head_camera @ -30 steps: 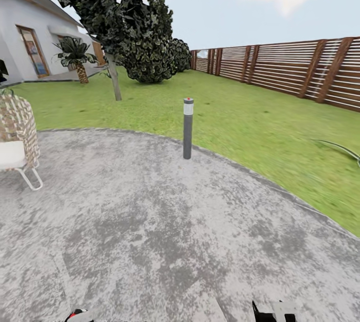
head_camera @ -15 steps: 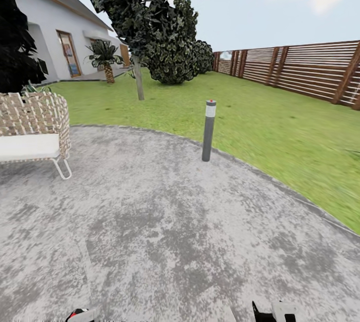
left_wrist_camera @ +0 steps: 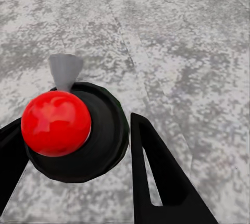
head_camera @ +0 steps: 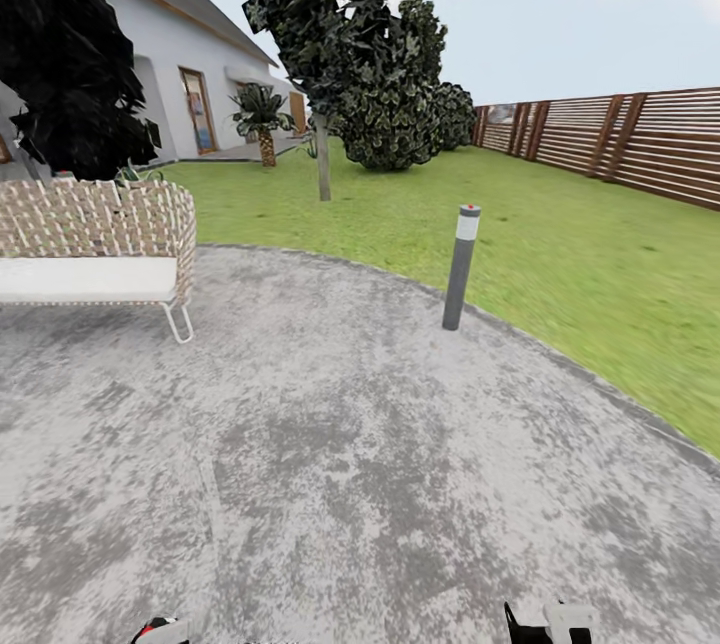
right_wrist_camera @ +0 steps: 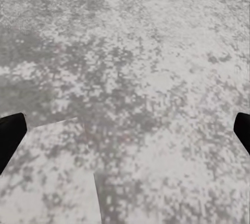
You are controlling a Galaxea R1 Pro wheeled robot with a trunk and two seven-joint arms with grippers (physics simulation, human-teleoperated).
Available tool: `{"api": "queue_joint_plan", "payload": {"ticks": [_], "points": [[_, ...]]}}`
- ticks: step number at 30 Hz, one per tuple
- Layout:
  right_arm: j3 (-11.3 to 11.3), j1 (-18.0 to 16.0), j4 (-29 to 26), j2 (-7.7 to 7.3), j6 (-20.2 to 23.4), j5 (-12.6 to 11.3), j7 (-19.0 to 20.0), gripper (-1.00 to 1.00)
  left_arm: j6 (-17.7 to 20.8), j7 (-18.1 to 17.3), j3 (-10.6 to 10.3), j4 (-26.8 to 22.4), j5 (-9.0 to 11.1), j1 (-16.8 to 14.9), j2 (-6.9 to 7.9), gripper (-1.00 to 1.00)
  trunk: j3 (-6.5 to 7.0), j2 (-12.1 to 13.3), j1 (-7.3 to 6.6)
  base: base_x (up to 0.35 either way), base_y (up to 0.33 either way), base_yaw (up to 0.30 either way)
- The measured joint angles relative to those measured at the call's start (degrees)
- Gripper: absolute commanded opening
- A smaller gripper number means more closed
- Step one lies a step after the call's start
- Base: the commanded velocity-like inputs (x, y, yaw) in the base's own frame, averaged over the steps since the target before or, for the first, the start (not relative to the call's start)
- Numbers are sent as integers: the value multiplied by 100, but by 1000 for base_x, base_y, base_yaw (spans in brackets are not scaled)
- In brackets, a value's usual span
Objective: Pick up the pesticide atomizer in the garden and spray insectifuge to fully cover both potted plants in the garden.
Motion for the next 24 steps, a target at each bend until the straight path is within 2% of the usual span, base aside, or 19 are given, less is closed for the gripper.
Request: {"api": "queue_joint_plan", "payload": {"ticks": [10,24], "points": [[0,0,0,0,4,0,0,100,0,0,1,0,-1,0,0,-100,20,0,-1,28,-4,279],[1,0,-5,0,0,0,0,100,9,5,9,1,7,0,1,-100,36,0,-3,282,-126,279]]}}
